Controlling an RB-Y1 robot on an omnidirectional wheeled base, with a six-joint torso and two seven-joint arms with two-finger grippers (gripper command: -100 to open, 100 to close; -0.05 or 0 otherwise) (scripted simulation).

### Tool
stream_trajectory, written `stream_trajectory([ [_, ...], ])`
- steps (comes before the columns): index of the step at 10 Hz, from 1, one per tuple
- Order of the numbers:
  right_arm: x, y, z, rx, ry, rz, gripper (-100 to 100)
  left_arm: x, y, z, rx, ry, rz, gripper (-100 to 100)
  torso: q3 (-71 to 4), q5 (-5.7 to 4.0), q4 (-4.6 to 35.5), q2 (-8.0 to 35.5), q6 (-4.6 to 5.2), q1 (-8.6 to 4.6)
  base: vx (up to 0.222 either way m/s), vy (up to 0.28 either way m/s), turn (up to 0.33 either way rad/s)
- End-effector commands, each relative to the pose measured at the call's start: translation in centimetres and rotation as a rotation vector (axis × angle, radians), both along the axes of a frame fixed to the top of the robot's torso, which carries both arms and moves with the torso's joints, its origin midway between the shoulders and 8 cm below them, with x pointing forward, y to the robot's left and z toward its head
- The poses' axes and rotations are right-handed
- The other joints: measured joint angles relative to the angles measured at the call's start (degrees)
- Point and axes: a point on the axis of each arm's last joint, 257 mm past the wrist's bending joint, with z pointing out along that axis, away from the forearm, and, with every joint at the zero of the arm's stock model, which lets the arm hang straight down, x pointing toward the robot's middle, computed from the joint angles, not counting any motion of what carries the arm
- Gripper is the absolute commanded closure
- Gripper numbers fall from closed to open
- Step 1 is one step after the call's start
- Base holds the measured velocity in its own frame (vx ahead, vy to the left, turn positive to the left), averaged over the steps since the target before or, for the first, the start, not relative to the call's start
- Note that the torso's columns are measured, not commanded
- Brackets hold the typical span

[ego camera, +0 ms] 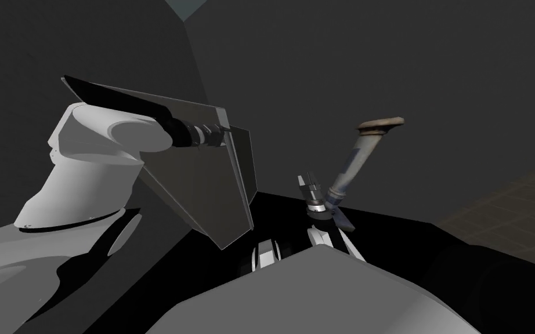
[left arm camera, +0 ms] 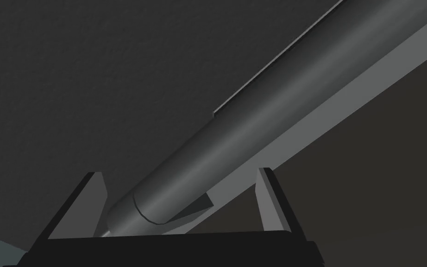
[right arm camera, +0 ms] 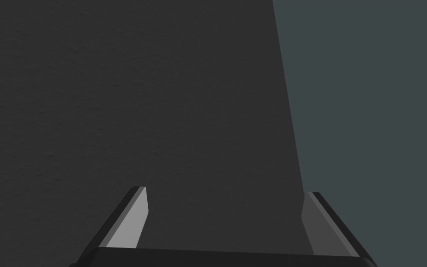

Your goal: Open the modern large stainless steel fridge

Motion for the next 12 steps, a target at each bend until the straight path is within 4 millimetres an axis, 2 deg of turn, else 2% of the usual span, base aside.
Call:
stream_trajectory([
  [1,0.0,0.0,0.0,0.000,0.000,0.000,0,-1.5,-2.3,0.2,-0.006,-0.001,-0.067,100,0.04,-0.06,-0.08,0.05,0.28,0.14,-0.082,0.182,-0.102],
  [6,0.0,0.0,0.0,0.000,0.000,0.000,0,-5.7,-7.8,0.5,-0.014,-0.002,-0.235,100,0.27,0.12,-0.01,0.30,0.11,0.25,-0.070,0.162,-0.068],
  [8,0.0,0.0,0.0,0.000,0.000,0.000,0,-7.6,-9.8,0.5,-0.015,-0.002,-0.302,100,0.10,0.03,0.02,0.18,0.14,-0.13,-0.032,0.043,-0.045],
  [9,0.0,0.0,0.0,0.000,0.000,0.000,0,-7.4,-8.7,1.2,0.002,0.001,-0.267,-100,-0.02,-0.25,-0.02,0.03,0.46,-0.63,0.007,0.002,0.023],
  [12,0.0,0.0,0.0,0.000,0.000,0.000,0,-8.5,-8.2,3.4,-0.005,0.001,-0.265,-100,0.02,-0.08,-0.11,-0.03,0.12,-0.02,0.037,0.001,0.010],
])
